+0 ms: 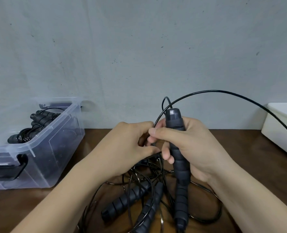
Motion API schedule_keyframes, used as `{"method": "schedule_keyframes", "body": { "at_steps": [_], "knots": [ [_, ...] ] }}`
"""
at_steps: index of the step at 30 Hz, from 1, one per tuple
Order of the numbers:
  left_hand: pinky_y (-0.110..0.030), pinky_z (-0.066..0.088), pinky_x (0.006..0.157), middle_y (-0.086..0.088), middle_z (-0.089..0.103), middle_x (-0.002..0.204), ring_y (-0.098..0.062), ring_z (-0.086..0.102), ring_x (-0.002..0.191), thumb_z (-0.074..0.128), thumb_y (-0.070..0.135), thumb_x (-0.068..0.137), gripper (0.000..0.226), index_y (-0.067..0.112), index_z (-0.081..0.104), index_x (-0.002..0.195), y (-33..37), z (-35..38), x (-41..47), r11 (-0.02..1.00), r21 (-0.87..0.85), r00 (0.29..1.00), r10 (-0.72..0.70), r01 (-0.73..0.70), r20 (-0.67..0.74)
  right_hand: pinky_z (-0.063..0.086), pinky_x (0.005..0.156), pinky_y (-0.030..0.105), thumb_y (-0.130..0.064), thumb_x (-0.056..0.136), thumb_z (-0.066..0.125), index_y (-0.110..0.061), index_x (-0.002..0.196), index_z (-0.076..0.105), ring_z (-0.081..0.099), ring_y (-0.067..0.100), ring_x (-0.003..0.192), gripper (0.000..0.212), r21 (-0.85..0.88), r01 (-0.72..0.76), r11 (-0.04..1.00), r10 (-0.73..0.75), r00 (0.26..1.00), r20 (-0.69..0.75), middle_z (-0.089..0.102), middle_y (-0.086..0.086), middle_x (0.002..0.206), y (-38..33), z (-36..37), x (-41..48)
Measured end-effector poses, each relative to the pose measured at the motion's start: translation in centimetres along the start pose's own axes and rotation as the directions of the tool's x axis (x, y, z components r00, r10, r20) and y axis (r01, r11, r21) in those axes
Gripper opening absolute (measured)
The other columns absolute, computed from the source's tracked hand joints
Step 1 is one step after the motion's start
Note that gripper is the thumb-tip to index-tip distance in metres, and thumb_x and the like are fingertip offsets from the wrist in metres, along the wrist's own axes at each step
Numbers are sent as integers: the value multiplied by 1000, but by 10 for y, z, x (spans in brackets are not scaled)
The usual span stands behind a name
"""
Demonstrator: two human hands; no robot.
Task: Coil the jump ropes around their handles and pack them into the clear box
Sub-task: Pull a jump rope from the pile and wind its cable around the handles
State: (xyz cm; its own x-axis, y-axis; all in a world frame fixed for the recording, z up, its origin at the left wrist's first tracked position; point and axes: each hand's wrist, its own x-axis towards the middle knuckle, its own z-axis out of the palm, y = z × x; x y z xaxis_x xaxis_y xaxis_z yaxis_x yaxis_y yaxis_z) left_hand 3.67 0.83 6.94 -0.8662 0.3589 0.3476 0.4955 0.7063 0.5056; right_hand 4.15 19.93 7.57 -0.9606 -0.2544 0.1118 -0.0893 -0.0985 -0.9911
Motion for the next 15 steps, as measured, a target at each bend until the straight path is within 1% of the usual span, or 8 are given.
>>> {"method": "schedule_keyframes", "body": {
  "at_steps": [2,3,5,7,10,12,15],
  "knots": [
    [-36,48,59,3,62,69,-14,54,59,71,37,84,19,28,55,81,2,2,0,1000,21,1000,-5,5,6,43,43,27,-7,93,78,-2,95,67,54,17,44,12,8,13,1000,-13,1000,-18,77,20,85,1,2,0],
    [-33,47,57,3,62,68,-13,53,59,71,37,83,19,28,55,80,3,2,0,1000,21,1000,-7,7,3,43,44,27,-6,94,78,-4,93,67,54,17,44,11,24,23,999,-22,999,-34,75,20,84,1,3,0],
    [-25,39,54,4,59,64,-10,48,56,79,35,85,26,26,55,79,1,1,2,1000,-14,1000,-22,22,-3,43,45,27,-6,94,76,-7,90,66,53,19,45,11,81,40,996,-33,996,-81,74,18,84,-1,1,1],
    [-22,34,53,8,54,59,-6,45,54,86,37,84,34,24,55,76,-3,-3,3,997,-56,998,-57,57,-1,41,45,27,-6,93,75,-10,89,64,52,19,47,13,146,73,987,-50,986,-157,75,16,85,-9,-5,3],
    [-23,37,56,12,55,58,-4,47,53,88,37,84,36,21,56,78,-10,-8,3,992,-80,995,-101,100,-5,39,44,25,-7,94,73,-13,84,62,51,16,49,16,205,171,964,-108,952,-285,75,10,83,-26,-21,4],
    [-25,39,57,12,56,59,-3,47,54,87,36,85,29,24,61,80,-15,-13,4,991,-75,993,-112,109,-38,39,45,23,-8,97,70,-14,85,59,50,12,51,18,240,235,942,-141,925,-353,72,6,80,-35,-34,6],
    [-20,38,58,13,57,62,-2,51,58,81,39,89,7,36,76,87,-22,-20,7,987,-46,985,-155,152,-71,41,48,21,-11,99,69,-15,89,58,51,10,53,16,250,335,908,-190,864,-466,70,2,80,-45,-56,9]
  ]
}}
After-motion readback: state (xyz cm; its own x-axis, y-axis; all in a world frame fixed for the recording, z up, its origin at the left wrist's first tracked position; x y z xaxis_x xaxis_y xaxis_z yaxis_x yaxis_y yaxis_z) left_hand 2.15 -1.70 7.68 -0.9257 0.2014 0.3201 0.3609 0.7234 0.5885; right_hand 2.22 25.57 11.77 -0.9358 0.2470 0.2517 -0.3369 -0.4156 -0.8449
